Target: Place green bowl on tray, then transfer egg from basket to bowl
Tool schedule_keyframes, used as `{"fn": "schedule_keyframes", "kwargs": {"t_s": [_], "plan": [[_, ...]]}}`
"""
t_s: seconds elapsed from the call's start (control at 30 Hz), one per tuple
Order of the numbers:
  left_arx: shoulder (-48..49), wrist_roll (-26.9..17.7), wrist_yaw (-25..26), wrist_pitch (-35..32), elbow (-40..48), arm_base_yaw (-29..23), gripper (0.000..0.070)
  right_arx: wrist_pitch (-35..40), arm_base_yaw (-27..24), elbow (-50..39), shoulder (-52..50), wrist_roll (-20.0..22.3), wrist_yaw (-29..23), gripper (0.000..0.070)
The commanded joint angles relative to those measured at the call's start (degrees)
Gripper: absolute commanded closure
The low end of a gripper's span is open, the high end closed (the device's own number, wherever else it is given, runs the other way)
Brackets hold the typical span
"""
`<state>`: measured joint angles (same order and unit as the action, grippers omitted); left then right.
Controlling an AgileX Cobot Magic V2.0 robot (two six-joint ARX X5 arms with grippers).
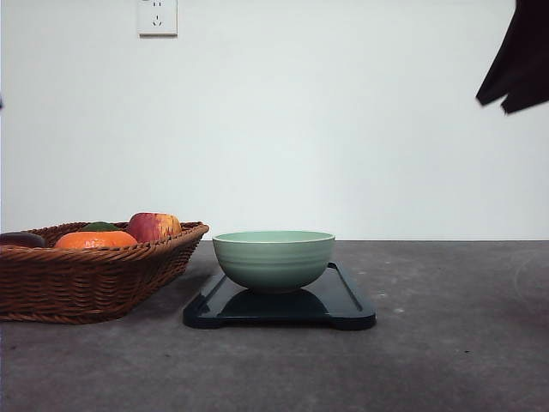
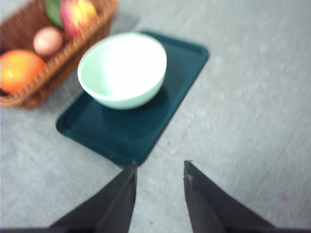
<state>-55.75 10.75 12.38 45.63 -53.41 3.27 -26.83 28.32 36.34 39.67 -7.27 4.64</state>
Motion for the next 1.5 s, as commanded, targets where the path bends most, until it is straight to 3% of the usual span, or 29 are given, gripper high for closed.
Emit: {"fn": "schedule_keyframes", "kwargs": {"t_s": [0.0,0.1,0.7,0.8,0.97,1.47], "plan": [[-1.71,0.75,0.42,-0.45,-1.96,0.70,0.0215,0.31,0.28,0.28,-0.38,0.57,-0.23,0.0513],[-4.78,0.89,0.39,-0.24,-4.23,2.29,0.0287,0.77,0.28,0.28,-1.28,0.61,-0.23,0.0513],[-34.26,0.16,-1.47,-0.18,-24.96,9.55,0.0289,0.63,0.33,0.28,-1.22,0.42,-0.21,0.0513],[-37.38,-0.25,-3.28,-0.58,-25.88,9.57,0.0328,0.63,0.33,0.28,-1.22,0.42,-0.21,0.0513],[-41.06,-1.30,-7.93,-1.96,-25.90,9.55,0.0327,0.64,0.33,0.28,-1.22,0.42,-0.21,0.0513],[-47.00,-2.39,-8.15,-6.72,-25.90,9.55,0.0326,0.68,0.33,0.28,-1.22,0.43,-0.40,0.0513]]}}
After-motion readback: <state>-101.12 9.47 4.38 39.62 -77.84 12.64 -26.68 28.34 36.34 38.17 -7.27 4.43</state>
